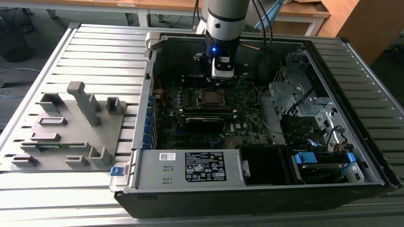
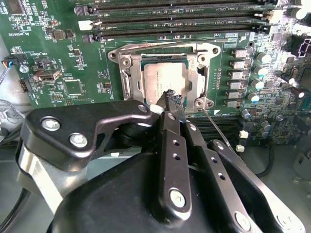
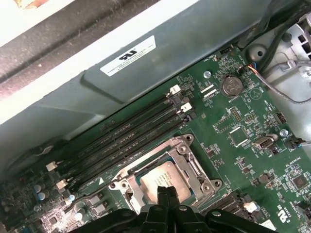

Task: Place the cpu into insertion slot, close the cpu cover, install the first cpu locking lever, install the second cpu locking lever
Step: 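Close the cpu cover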

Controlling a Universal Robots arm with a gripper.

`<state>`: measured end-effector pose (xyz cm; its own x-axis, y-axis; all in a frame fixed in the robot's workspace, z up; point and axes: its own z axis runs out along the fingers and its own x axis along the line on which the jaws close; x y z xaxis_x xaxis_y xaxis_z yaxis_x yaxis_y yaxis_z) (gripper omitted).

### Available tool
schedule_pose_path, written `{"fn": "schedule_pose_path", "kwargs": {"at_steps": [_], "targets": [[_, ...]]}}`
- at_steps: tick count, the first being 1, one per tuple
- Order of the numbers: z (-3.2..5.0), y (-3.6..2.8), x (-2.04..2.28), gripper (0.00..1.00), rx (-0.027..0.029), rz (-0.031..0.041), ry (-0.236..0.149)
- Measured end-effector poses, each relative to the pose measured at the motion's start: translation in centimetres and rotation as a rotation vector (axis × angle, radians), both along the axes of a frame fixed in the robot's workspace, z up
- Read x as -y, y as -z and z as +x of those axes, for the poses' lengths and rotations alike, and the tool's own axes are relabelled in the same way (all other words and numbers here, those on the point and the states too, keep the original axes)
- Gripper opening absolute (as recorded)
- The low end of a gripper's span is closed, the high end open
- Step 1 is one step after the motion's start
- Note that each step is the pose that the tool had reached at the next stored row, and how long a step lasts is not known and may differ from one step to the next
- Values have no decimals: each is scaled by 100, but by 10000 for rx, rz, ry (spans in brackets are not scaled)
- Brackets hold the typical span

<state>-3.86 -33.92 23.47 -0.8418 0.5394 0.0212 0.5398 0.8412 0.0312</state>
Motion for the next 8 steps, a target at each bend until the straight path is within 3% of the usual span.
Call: {"fn": "schedule_pose_path", "kwargs": {"at_steps": [4, 8], "targets": [[0, 1, 0, 11, 0, 0, -379], [0, 0, 0, 11, 0, 0, -392]]}}
